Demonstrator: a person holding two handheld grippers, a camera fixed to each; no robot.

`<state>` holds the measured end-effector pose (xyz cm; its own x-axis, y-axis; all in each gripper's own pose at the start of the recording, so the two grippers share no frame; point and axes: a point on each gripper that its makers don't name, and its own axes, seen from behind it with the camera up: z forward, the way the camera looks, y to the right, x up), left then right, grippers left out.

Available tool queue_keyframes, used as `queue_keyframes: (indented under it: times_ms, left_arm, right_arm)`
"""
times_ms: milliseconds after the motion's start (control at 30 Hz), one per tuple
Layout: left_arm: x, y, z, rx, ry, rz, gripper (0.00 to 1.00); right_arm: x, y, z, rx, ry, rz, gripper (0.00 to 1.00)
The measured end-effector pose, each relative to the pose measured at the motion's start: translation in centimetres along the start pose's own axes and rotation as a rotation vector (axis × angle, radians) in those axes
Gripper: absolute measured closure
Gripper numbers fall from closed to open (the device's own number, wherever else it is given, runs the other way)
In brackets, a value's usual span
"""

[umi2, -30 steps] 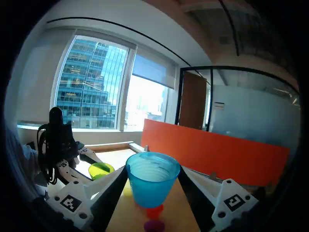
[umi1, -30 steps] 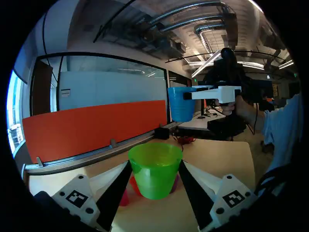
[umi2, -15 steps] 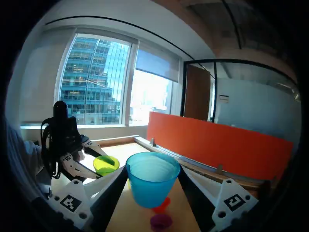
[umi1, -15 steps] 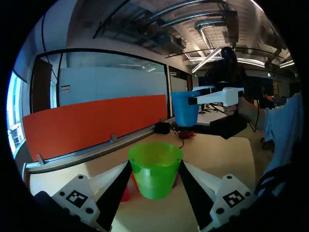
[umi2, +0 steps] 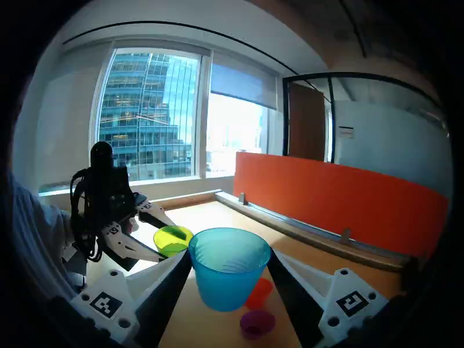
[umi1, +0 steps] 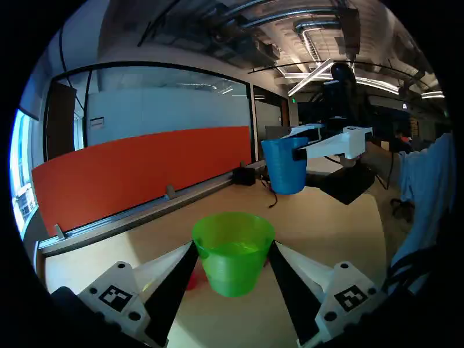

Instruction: Pour water

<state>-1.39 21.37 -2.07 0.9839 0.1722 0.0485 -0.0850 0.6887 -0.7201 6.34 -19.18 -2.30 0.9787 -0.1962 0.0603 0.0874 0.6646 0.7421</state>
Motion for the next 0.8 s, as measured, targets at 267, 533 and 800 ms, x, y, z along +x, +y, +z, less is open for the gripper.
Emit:
queue_keyframes:
  times_ms: [267, 533, 800]
  left_arm:
    - [-2.3, 0.4, 0.7, -0.027, -0.08, 0.022, 0.15]
    - [-4.7, 0.3, 1.4, -0.042, -0.161, 0.017, 0.15]
    - [-7.0, 0.2, 1.7, -0.062, -0.244, 0.01, 0.15]
  right_arm:
    - [-2.3, -1.1, 0.3, 0.049, -0.03, -0.001, 0.07]
    - [-4.8, -1.7, 0.9, 0.084, -0.08, 0.006, 0.07]
    - [-7.1, -2.2, 1.5, 0.114, -0.126, -0.022, 0.07]
